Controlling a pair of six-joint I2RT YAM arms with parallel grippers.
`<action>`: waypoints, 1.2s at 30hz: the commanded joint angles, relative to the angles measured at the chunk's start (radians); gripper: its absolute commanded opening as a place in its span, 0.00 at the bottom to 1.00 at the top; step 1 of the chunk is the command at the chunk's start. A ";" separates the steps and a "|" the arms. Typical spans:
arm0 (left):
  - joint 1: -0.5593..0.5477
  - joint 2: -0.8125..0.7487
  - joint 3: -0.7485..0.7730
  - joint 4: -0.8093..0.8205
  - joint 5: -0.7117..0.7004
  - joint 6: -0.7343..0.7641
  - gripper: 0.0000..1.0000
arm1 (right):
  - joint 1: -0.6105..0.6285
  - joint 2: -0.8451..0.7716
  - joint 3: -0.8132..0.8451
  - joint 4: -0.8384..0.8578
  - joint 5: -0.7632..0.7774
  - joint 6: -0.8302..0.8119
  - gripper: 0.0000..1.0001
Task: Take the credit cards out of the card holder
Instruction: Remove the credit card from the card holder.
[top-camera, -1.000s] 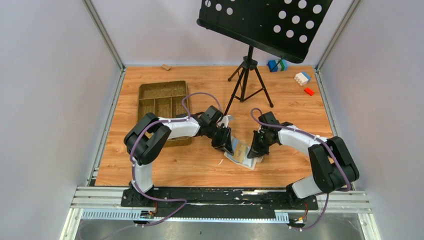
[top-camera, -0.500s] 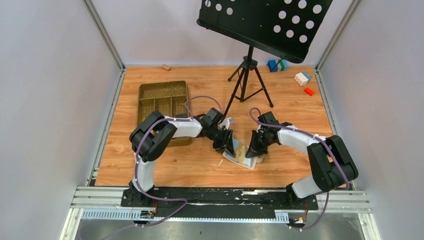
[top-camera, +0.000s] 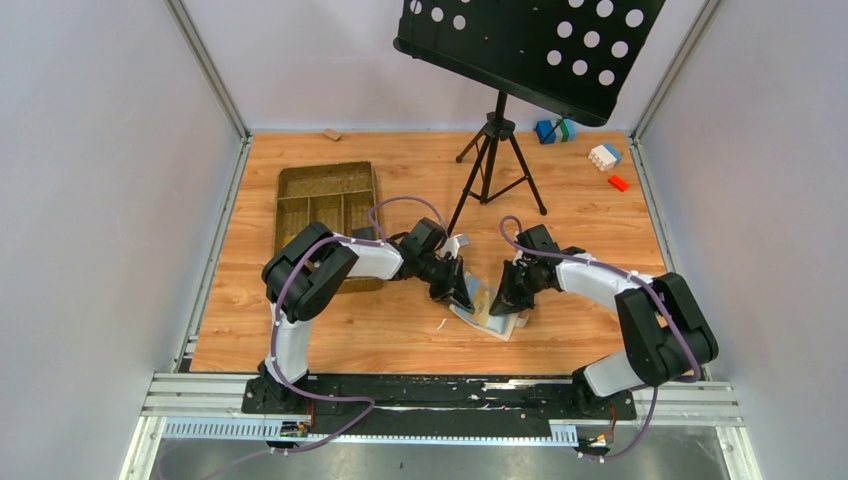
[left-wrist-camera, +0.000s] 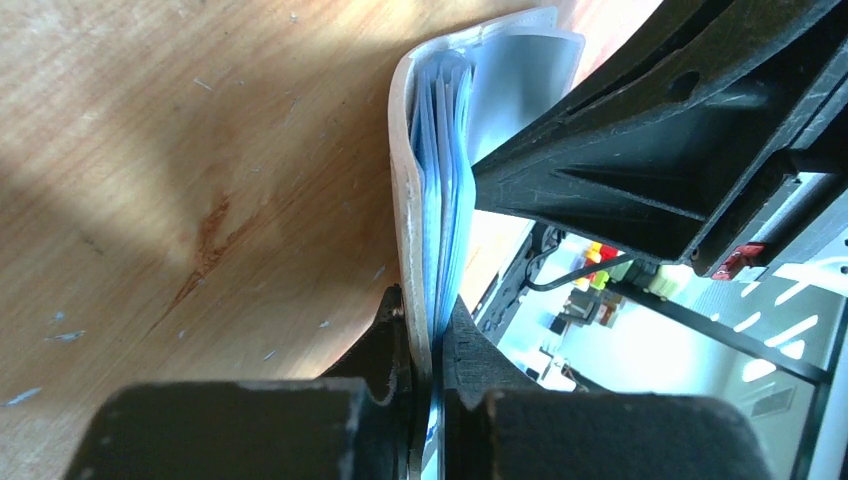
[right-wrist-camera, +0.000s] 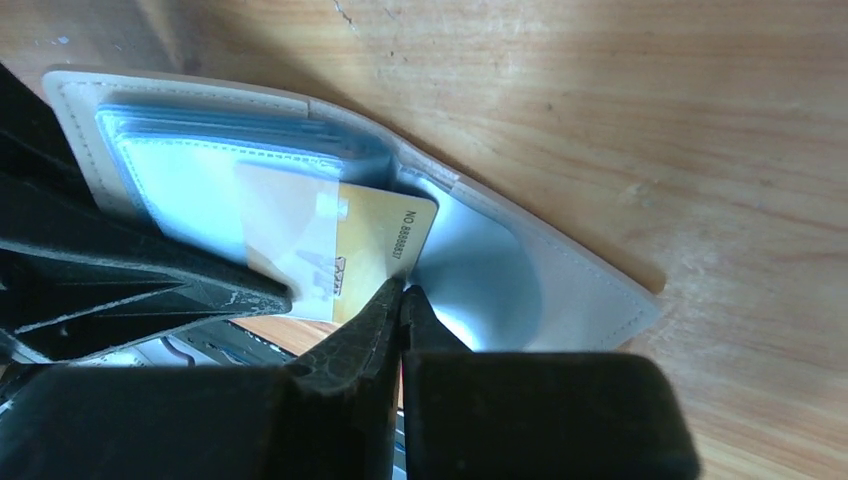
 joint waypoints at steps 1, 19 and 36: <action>-0.007 -0.017 -0.019 0.093 0.020 -0.052 0.00 | -0.006 -0.096 0.017 -0.022 0.030 0.000 0.05; 0.041 -0.201 -0.065 0.361 0.119 -0.378 0.00 | -0.110 -0.456 -0.004 -0.051 -0.123 0.140 0.47; 0.039 -0.201 -0.165 1.027 0.116 -0.878 0.00 | -0.236 -0.518 -0.039 0.159 -0.376 0.306 0.38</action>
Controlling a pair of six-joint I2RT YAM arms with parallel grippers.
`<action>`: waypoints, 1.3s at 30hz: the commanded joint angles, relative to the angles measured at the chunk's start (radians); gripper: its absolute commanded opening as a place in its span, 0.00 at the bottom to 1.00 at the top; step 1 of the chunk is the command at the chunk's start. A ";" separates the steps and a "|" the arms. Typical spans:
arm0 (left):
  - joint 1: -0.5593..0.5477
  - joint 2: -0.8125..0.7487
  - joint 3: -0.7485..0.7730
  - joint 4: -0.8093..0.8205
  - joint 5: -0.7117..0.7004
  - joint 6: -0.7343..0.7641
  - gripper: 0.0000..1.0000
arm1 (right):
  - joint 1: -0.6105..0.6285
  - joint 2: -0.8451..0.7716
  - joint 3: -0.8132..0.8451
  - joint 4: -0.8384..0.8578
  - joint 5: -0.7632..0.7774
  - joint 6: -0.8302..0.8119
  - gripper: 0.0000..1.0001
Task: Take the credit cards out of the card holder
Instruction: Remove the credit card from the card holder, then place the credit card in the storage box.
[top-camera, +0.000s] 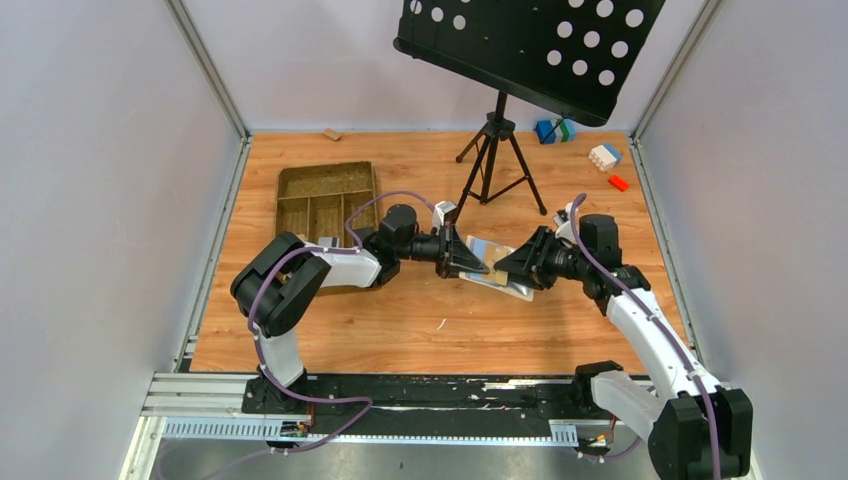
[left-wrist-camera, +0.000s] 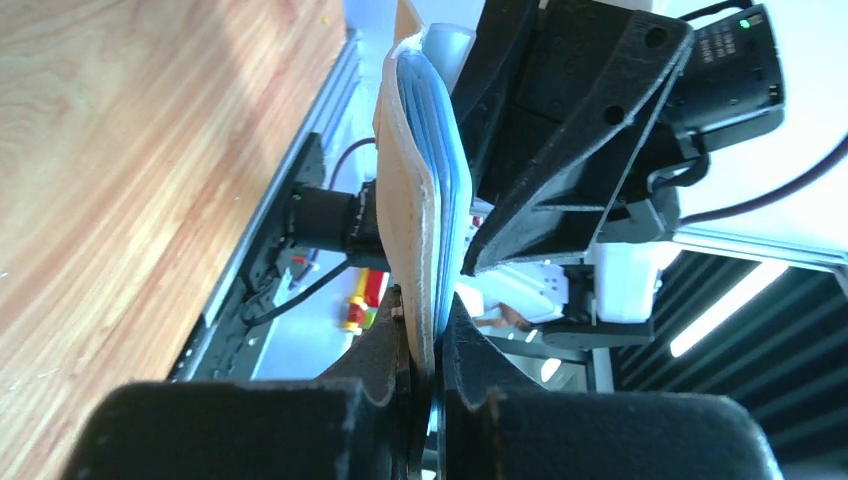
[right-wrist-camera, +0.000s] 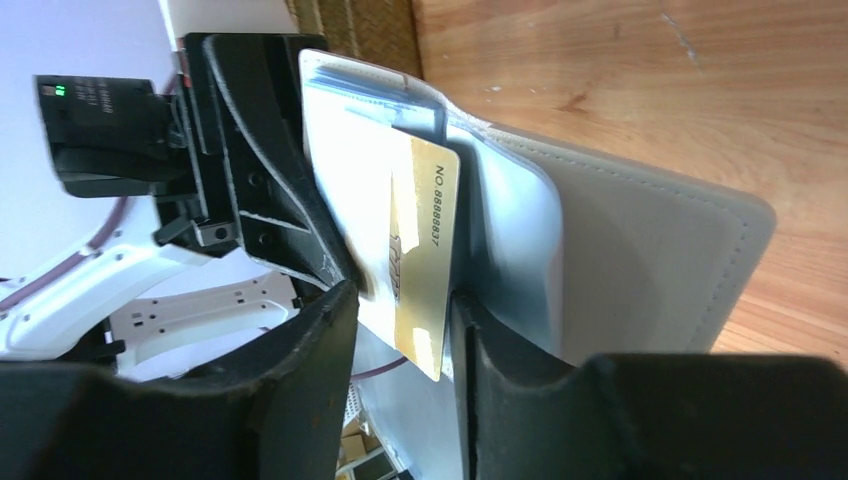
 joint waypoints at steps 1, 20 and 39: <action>-0.005 -0.022 0.001 0.316 0.025 -0.171 0.00 | -0.015 -0.038 -0.004 0.091 -0.059 0.077 0.36; 0.029 -0.109 0.013 -0.037 -0.009 0.085 0.10 | -0.080 -0.096 0.035 -0.186 0.073 -0.060 0.00; 0.001 -0.104 0.253 -1.144 -0.331 0.885 0.64 | -0.088 -0.078 0.109 -0.229 0.084 -0.181 0.00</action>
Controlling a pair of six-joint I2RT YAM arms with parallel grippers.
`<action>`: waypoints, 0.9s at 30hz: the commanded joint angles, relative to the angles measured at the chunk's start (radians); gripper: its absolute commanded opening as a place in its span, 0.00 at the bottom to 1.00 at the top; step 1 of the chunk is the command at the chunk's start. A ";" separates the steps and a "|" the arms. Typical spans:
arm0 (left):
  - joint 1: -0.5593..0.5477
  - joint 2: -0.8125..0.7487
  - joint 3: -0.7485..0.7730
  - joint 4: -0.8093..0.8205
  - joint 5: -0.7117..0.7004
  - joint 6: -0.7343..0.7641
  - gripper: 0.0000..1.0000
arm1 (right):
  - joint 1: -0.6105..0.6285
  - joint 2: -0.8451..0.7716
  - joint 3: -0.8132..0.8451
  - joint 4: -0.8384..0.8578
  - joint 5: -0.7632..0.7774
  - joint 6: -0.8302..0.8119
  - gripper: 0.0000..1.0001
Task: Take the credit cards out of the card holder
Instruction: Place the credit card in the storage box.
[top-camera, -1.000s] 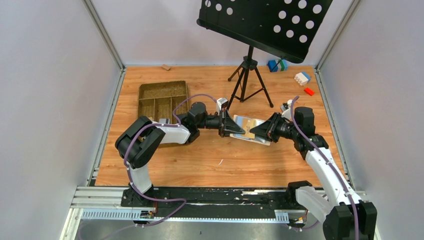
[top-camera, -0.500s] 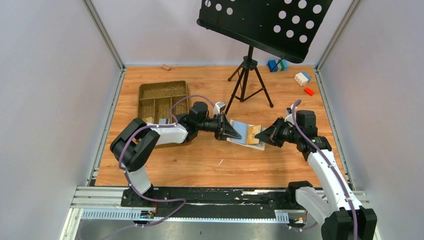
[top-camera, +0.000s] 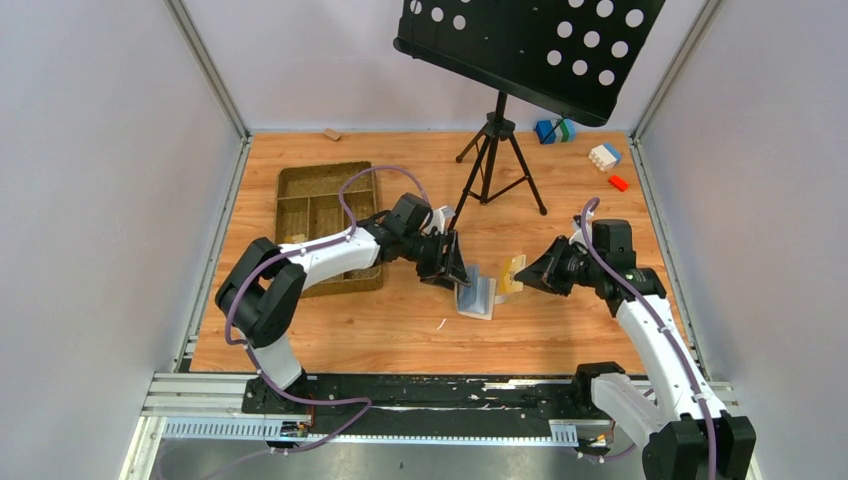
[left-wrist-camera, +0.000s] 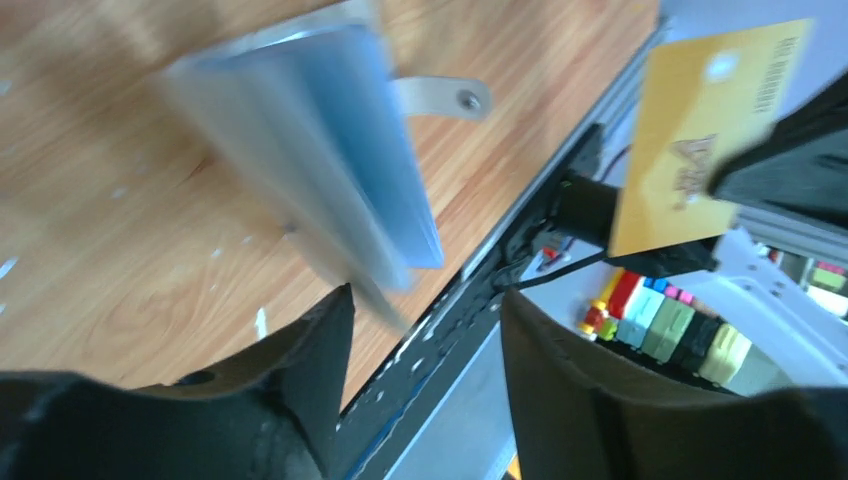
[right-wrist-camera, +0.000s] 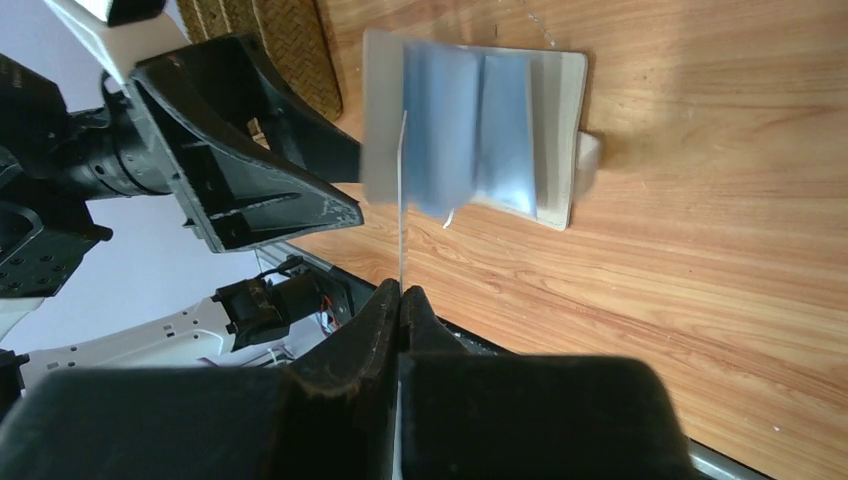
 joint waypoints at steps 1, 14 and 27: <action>-0.007 -0.018 0.062 -0.286 -0.136 0.204 0.67 | -0.003 0.012 0.045 0.050 -0.031 -0.024 0.00; -0.005 -0.209 -0.038 0.050 0.014 0.069 0.71 | 0.017 0.052 0.036 0.260 -0.185 0.048 0.00; -0.006 -0.218 -0.131 0.567 0.133 -0.340 0.63 | 0.041 -0.007 -0.002 0.564 -0.352 0.188 0.00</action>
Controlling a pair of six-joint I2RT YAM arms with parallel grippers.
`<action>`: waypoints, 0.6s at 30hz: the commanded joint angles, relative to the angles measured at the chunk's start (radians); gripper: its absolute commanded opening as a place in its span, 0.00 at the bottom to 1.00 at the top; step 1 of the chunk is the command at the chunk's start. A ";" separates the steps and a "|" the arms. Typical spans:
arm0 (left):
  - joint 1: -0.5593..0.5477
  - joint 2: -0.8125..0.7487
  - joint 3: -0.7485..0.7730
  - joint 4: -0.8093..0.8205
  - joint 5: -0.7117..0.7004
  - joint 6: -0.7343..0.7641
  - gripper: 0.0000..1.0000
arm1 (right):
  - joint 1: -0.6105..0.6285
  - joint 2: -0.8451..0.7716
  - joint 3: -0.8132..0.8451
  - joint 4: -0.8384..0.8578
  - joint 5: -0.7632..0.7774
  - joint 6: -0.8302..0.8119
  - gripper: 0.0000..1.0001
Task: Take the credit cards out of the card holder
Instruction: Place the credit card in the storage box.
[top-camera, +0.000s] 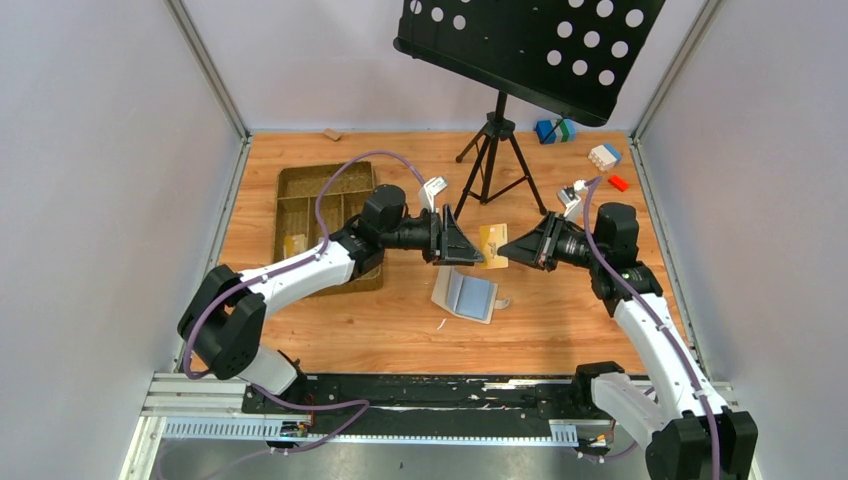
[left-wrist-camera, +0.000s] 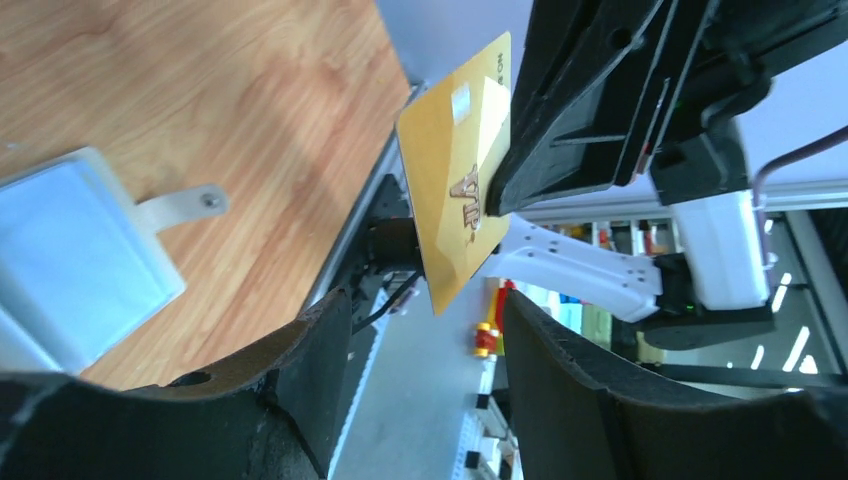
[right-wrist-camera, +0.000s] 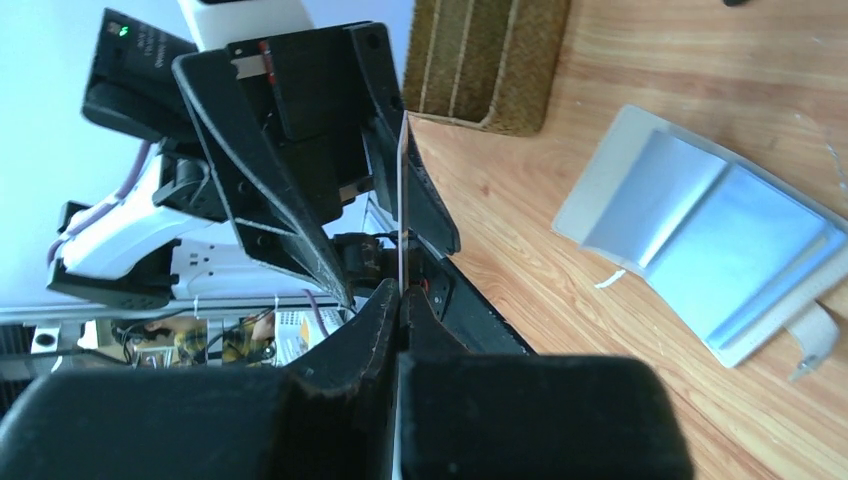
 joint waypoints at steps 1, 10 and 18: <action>-0.001 0.008 -0.016 0.214 0.046 -0.153 0.61 | 0.006 -0.034 0.002 0.143 -0.073 0.049 0.00; -0.004 0.041 -0.067 0.461 0.047 -0.322 0.36 | 0.030 -0.019 0.002 0.148 -0.088 0.054 0.00; 0.010 0.004 -0.046 0.244 0.012 -0.190 0.00 | 0.039 0.010 0.054 -0.021 -0.010 -0.046 0.54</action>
